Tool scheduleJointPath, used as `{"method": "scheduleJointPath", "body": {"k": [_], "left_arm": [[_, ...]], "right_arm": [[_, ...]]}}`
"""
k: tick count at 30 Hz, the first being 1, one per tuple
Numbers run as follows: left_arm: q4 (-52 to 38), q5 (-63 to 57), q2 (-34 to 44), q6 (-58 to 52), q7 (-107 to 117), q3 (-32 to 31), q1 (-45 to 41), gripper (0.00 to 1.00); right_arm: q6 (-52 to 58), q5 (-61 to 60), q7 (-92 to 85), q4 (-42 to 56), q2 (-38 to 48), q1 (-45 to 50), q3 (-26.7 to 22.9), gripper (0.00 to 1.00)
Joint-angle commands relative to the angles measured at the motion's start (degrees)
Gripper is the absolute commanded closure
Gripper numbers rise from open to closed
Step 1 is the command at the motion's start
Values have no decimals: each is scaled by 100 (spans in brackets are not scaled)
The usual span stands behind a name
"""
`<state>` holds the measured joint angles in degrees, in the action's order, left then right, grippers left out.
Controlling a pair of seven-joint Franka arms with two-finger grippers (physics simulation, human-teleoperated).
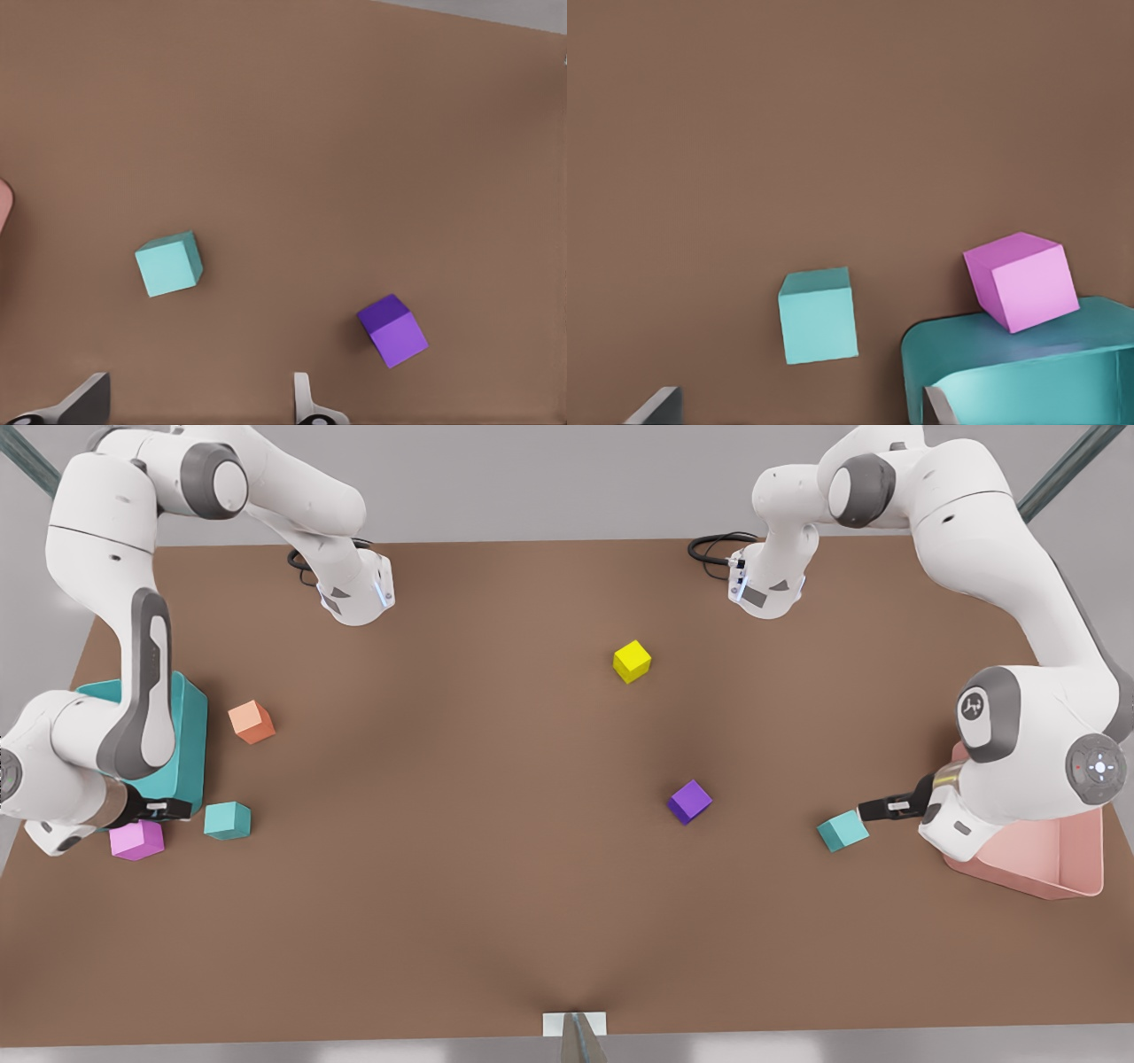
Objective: Stack the two blue cubes on top of each other
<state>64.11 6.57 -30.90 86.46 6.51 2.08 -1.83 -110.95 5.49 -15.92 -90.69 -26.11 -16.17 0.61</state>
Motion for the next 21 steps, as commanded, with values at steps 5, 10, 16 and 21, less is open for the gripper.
{"method": "scheduleJointPath", "body": {"k": [5, 10, 16, 21], "left_arm": [[5, 2, 14, -33, 34, -14, -45, 0], [5, 11, 14, -42, 25, -14, -10, 0], [5, 11, 14, -33, 26, -14, -37, 0], [5, 11, 14, -42, 26, -14, -45, 0]], "right_arm": [[-621, -13, -816, -45, -571, -26, 0, 0], [-990, -22, -816, -590, -519, -123, 0, 0], [-1342, -22, -807, -1047, -342, -176, 9, 0], [-1711, -22, -807, -1249, -378, -237, 9, 0]]}}
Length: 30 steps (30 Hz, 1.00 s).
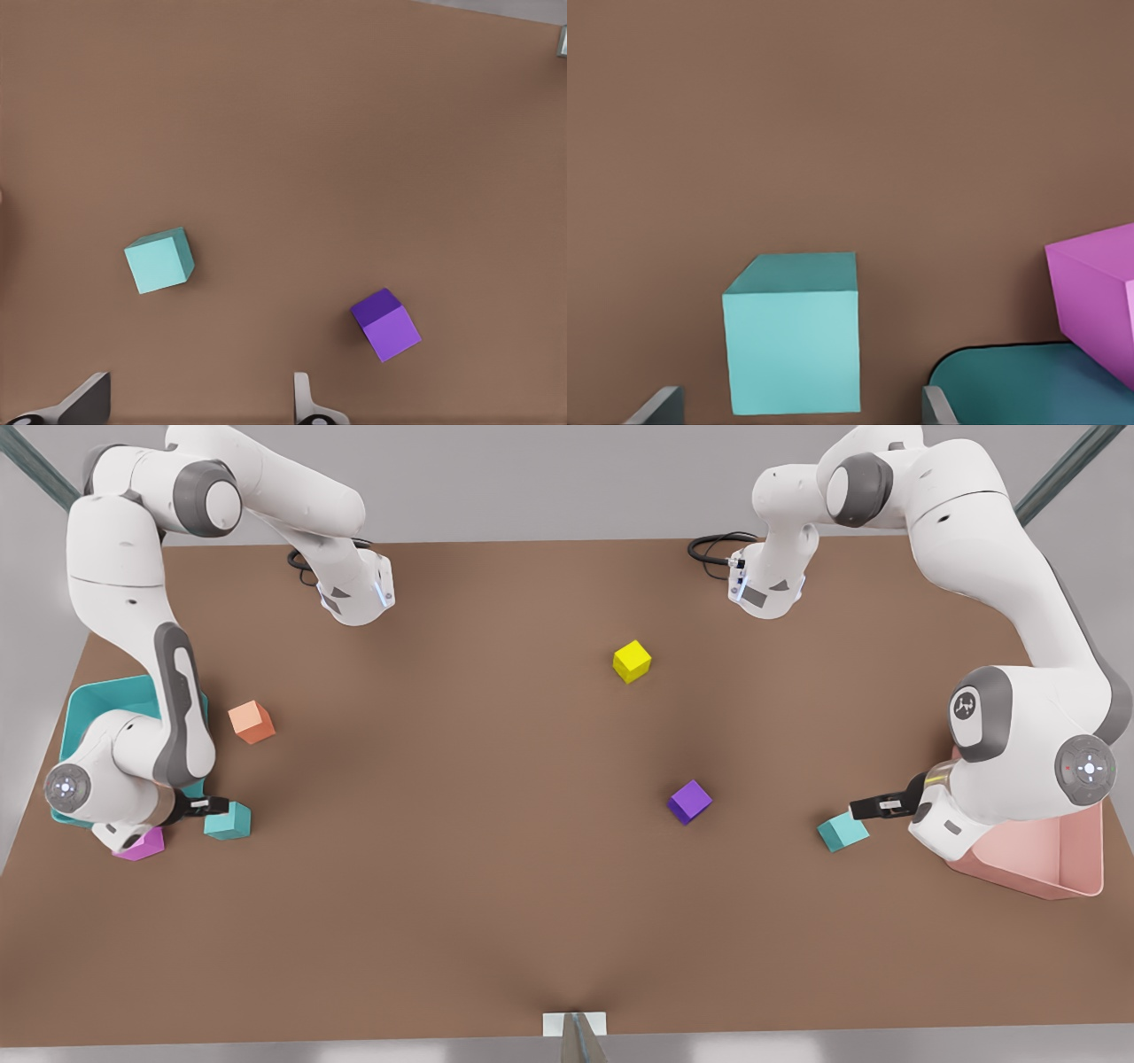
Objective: Stack the two blue cubes on top of each other
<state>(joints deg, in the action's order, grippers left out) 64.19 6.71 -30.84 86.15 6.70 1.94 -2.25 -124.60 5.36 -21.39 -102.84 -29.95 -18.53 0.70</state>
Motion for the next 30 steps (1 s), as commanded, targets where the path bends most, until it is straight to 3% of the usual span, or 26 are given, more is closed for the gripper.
{"method": "scheduleJointPath", "body": {"k": [1, 30], "left_arm": [[-3, -3, 8, -2, 15, 0, -3, 0], [-3, -3, 8, -2, -2, 0, 14, 0]], "right_arm": [[-337, -8, -261, -44, 15, -1, 0, 0], [-1533, -17, -217, -325, -696, 8, 0, 0]]}}
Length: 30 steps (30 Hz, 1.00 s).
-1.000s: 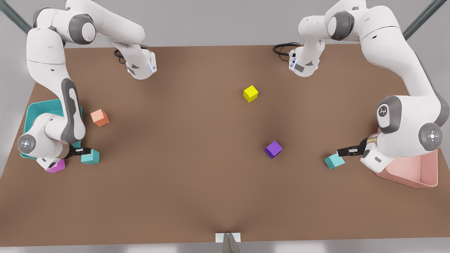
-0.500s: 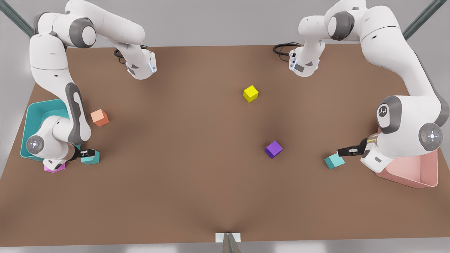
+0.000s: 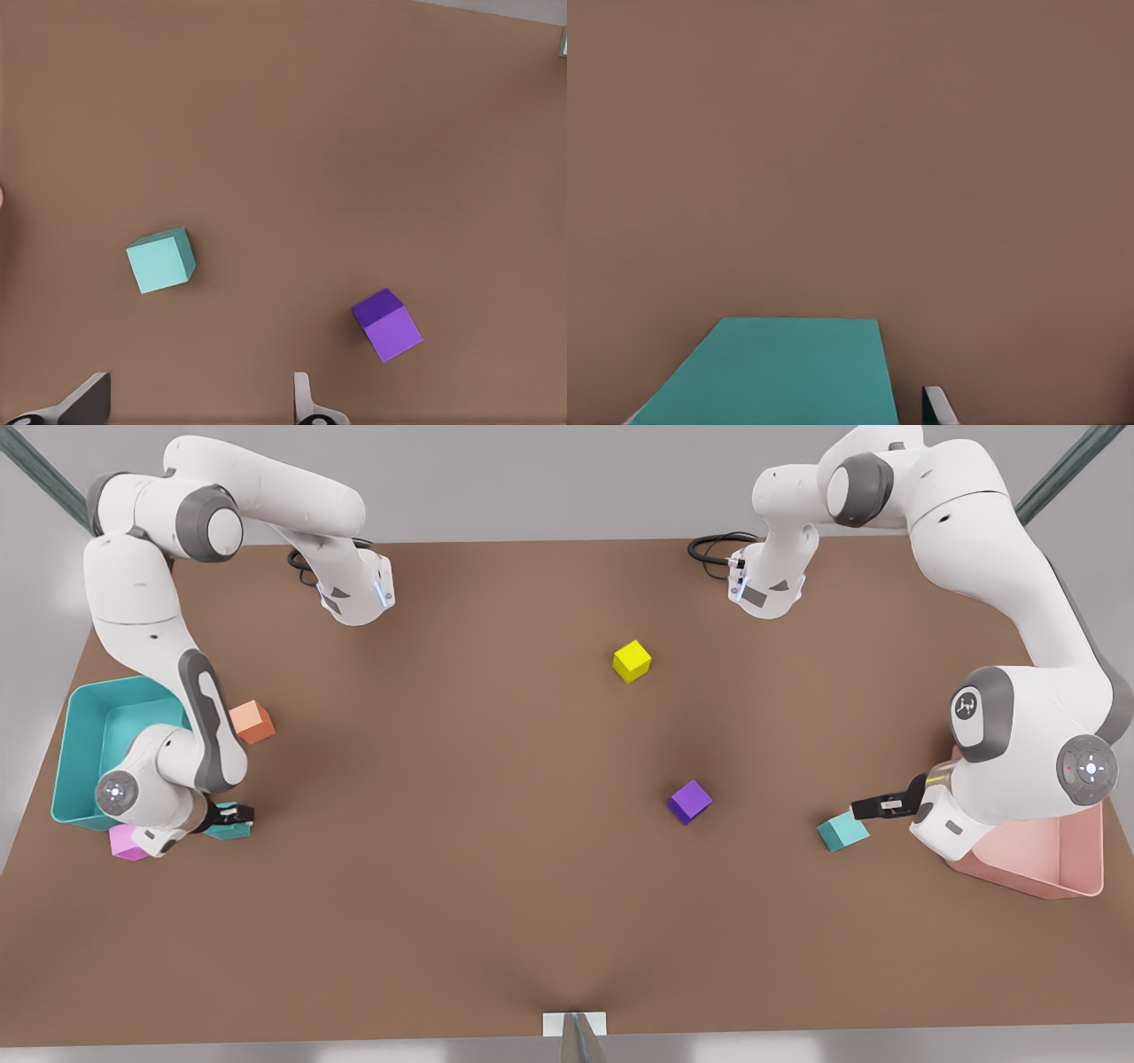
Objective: Stack the two blue cubes on top of each other
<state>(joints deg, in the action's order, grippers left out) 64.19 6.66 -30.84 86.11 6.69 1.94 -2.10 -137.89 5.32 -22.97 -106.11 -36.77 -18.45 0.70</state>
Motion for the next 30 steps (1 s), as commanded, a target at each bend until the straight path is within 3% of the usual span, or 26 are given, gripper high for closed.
{"method": "scheduleJointPath", "body": {"k": [1, 5, 15, 22, 24, 27, 30], "left_arm": [[-3, -7, 8, 2, -1, 0, -1, 0], [-3, -7, 8, 2, -1, 0, -9, 0], [-3, -7, 8, 2, -1, 0, 8, 0], [-3, -7, 8, 2, -1, 0, 8, 0], [-3, -7, 8, 2, -1, 0, 8, 0], [-3, -7, 0, 2, -10, 0, 17, 0], [-3, -7, 8, 2, -45, 0, 26, 0]], "right_arm": [[-203, -4, -59, 2, -15, 0, 0, 0], [-203, -13, -50, 2, -6, -18, 0, 0], [-124, -13, 100, 2, 38, 0, 0, 19], [904, -13, 187, 73, 671, 70, 9, 24], [887, -13, 187, 81, 653, 70, 0, 22], [878, -4, 179, 125, 609, 61, 0, 5], [685, -4, 179, 117, 478, 44, 0, 3]]}}
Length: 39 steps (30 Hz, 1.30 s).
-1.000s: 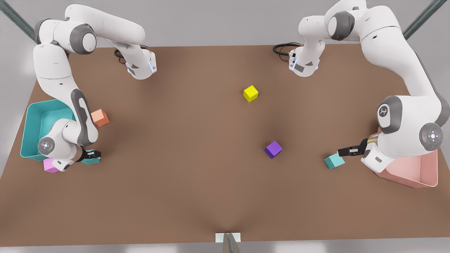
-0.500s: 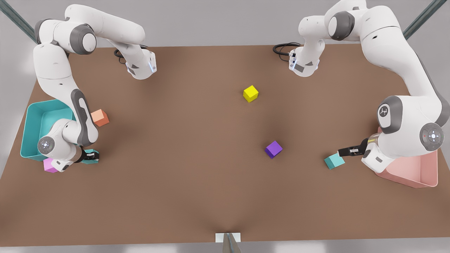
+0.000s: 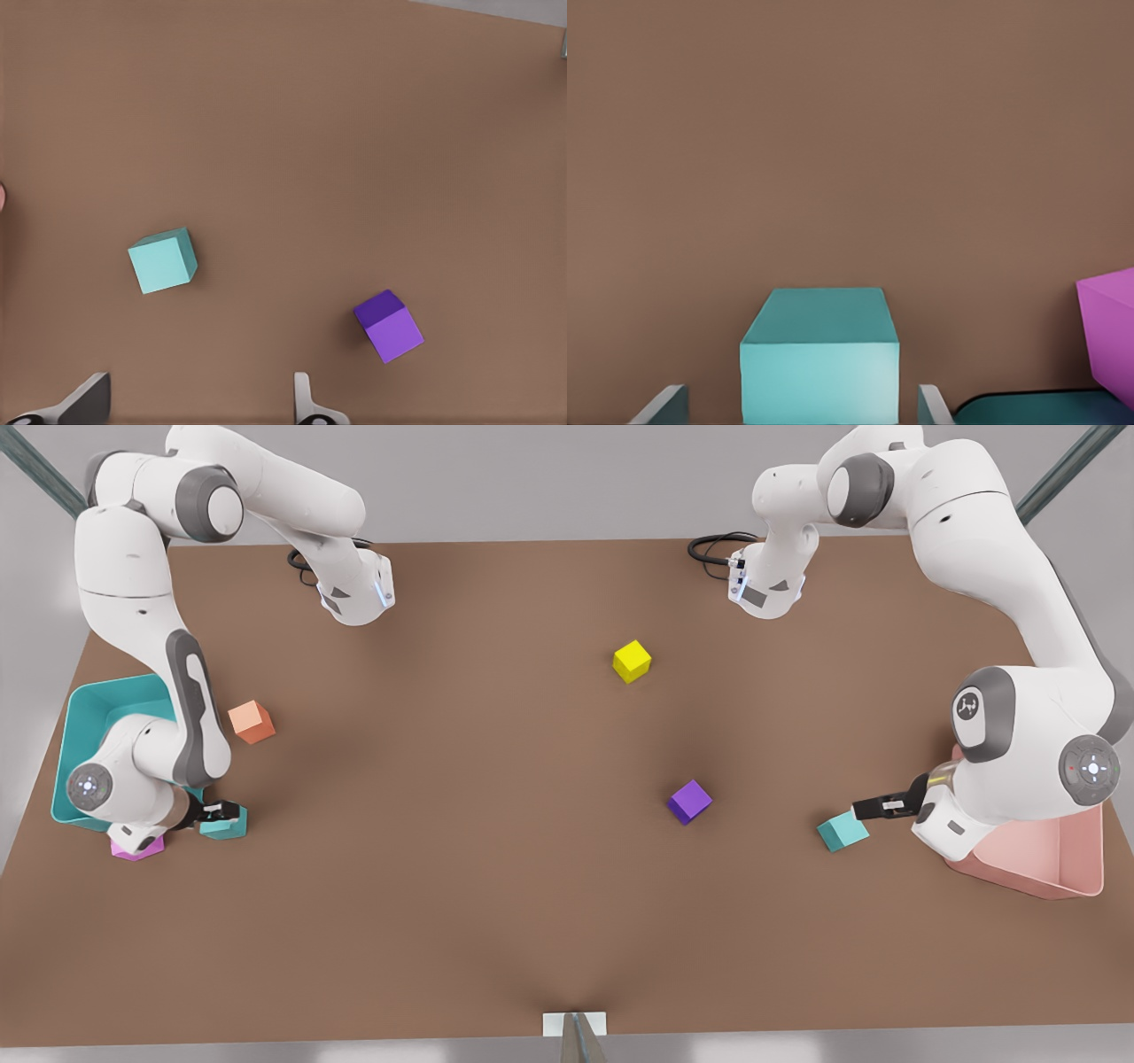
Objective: Stack the two blue cubes on top of each other
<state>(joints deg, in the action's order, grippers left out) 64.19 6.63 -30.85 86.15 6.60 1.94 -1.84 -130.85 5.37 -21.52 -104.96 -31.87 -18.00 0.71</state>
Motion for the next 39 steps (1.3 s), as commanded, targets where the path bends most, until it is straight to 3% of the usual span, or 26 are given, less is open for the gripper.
{"method": "scheduleJointPath", "body": {"k": [1, 11, 19, 21, 23, 26, 29, 32, 37, 39], "left_arm": [[-3, -3, 9, -2, -115, 0, 8, 0], [-3, -3, 0, -2, -106, 9, 17, 0], [-3, -12, 0, -20, -97, 35, 43, 0], [-3, -12, 0, -11, -98, 26, -1, 0], [-3, -12, 0, -11, -98, 17, -9, 0], [-11, -12, 0, -11, -106, 17, 17, 0], [-12, -12, 0, -2, -106, 17, 35, 0], [-3, -12, 0, -2, -98, 17, 8, 0], [-3, -12, 0, -11, -98, 17, -1, 0], [-3, -12, 0, -11, -106, 17, 26, 0]], "right_arm": [[-72, -10, 34, 2, -74, -10, 0, 3], [-608, -10, -37, -6, -434, -90, 0, 6], [-573, -10, -37, -7, -355, -72, 0, 69], [-143, -10, -2, 2, -21, -19, 9, 74], [656, -10, 25, 274, 286, 7, 140, 75], [2432, -1, -54, 1513, 462, -2, 246, 75], [3047, -1, 25, 1646, 963, 25, 298, 79], [3961, 43, 77, 2226, 1025, 51, 685, 79], [5201, 8, -248, 3149, 1007, 798, 1037, 79], [5166, 8, -46, 3518, 1016, 1659, 1151, 79]]}}
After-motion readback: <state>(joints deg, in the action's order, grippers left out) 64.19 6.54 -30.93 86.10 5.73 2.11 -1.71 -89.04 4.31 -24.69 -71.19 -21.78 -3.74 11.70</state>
